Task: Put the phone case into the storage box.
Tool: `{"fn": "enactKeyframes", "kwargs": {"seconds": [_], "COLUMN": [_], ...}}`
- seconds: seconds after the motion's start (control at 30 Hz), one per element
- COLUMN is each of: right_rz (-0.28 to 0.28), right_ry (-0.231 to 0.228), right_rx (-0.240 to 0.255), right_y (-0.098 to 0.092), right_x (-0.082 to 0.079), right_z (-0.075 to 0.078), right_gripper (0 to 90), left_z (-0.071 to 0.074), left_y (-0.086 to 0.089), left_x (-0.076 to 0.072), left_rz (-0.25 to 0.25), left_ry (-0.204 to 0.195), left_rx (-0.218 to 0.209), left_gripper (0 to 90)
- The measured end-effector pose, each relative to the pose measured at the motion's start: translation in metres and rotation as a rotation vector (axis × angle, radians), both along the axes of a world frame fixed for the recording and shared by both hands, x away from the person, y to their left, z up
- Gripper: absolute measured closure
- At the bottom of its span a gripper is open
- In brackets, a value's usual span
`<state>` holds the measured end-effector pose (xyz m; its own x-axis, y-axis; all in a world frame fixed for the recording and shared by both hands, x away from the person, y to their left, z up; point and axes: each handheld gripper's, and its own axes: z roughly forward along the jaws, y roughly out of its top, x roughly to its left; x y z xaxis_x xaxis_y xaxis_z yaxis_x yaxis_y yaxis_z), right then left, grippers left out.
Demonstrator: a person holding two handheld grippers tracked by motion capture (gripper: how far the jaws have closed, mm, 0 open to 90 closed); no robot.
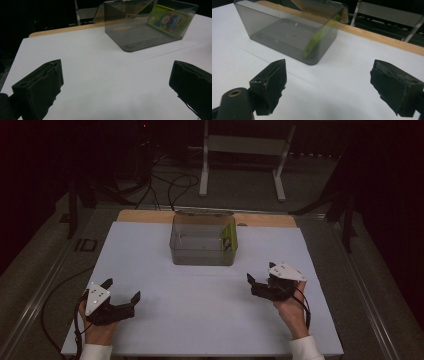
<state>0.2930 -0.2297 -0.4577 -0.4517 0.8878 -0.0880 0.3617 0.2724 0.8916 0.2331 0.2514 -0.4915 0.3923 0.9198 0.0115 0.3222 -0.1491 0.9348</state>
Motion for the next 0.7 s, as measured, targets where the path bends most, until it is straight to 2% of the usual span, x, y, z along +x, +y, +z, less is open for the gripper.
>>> {"fn": "enactKeyframes", "kwargs": {"seconds": [0.03, 0.07, 0.1, 0.23, 0.3, 0.4, 0.43, 0.53, 0.67, 0.7], "right_rz": [0.017, 0.017, 0.033, 0.015, 0.012, 0.003, 0.011, 0.019, 0.019, -0.001], "right_ry": [-0.045, -0.045, -0.069, -0.085, -0.117, -0.118, -0.139, -0.124, -0.140, -0.115], "right_rx": [-0.004, -0.004, -0.001, 0.023, 0.053, 0.063, 0.072, 0.081, 0.102, 0.126], "right_y": [-0.002, -0.002, -0.004, -0.011, -0.014, -0.017, -0.020, -0.024, -0.027, -0.029], "right_x": [-0.008, -0.008, -0.015, -0.023, -0.027, -0.031, -0.035, -0.041, -0.045, -0.047], "right_z": [-0.002, -0.002, -0.005, -0.011, -0.013, -0.016, -0.021, -0.026, -0.030, -0.034], "right_gripper": [13.1, 13.1, 11.7, 11.2, 11.2, 11.2, 11.3, 11.4, 11.7, 12.8], "left_z": [0.000, 0.000, 0.000, 0.001, 0.000, 0.000, 0.000, 0.000, -0.002, -0.003], "left_y": [0.000, 0.000, 0.000, -0.001, -0.001, -0.002, -0.002, -0.003, -0.005, -0.005], "left_x": [0.000, 0.000, 0.000, -0.001, -0.001, -0.002, -0.002, -0.002, -0.001, -0.001], "left_rz": [-0.005, -0.005, -0.006, -0.033, -0.036, -0.046, -0.050, -0.057, -0.065, -0.067], "left_ry": [-0.004, -0.004, -0.005, -0.015, -0.016, -0.026, -0.028, -0.031, -0.022, -0.021], "left_rx": [-0.002, -0.002, -0.004, -0.006, -0.006, -0.008, -0.012, -0.019, -0.012, -0.009], "left_gripper": [0.0, 0.0, 0.0, 0.0, 0.0, 0.0, 0.0, 0.0, 0.0, 0.0]}}
